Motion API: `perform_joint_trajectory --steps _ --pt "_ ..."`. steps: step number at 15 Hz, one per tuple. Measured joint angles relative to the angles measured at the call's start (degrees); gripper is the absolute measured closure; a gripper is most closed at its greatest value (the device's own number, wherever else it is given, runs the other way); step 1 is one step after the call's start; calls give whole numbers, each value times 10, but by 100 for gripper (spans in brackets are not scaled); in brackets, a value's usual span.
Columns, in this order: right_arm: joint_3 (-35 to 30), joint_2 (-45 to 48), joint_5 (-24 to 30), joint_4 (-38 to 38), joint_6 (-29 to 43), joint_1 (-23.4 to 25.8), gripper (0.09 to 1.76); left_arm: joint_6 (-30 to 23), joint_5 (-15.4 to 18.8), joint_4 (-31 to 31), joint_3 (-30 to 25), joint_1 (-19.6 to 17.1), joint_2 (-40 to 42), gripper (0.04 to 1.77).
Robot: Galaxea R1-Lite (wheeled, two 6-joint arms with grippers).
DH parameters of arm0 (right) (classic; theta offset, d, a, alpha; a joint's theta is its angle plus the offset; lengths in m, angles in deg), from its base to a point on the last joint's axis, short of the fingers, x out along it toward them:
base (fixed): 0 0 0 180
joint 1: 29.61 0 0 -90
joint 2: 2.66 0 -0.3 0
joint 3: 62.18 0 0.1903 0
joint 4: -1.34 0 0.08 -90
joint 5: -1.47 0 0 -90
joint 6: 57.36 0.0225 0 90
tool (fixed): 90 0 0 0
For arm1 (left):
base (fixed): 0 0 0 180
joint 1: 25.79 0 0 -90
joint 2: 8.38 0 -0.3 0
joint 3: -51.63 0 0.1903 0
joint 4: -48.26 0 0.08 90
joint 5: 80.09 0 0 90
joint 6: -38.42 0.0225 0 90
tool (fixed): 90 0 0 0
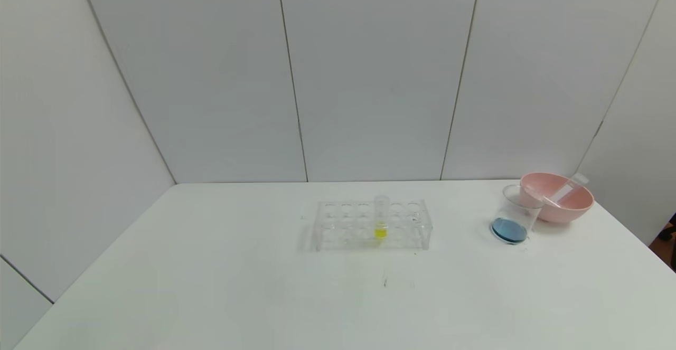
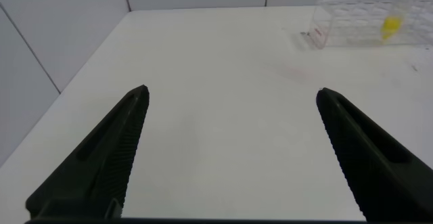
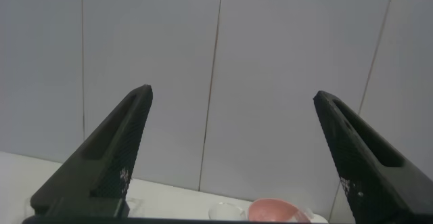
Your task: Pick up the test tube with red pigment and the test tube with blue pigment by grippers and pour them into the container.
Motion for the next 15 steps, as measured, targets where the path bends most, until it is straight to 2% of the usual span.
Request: perform_joint_trajectory --steps 3,6,8,11,15 --pt "-23 143 0 -114 -1 3 15 0 0 0 0 0 0 5" --pt "-22 287 -1 -247 -17 -7 15 0 0 0 0 0 0 5" --pt "-24 367 -2 -307 -26 -16 15 0 0 0 0 0 0 5" --pt "-74 441 -20 -329 -30 -22 15 0 0 0 0 0 0 5" --pt "-189 467 -35 -320 -20 -23 15 0 0 0 0 0 0 5"
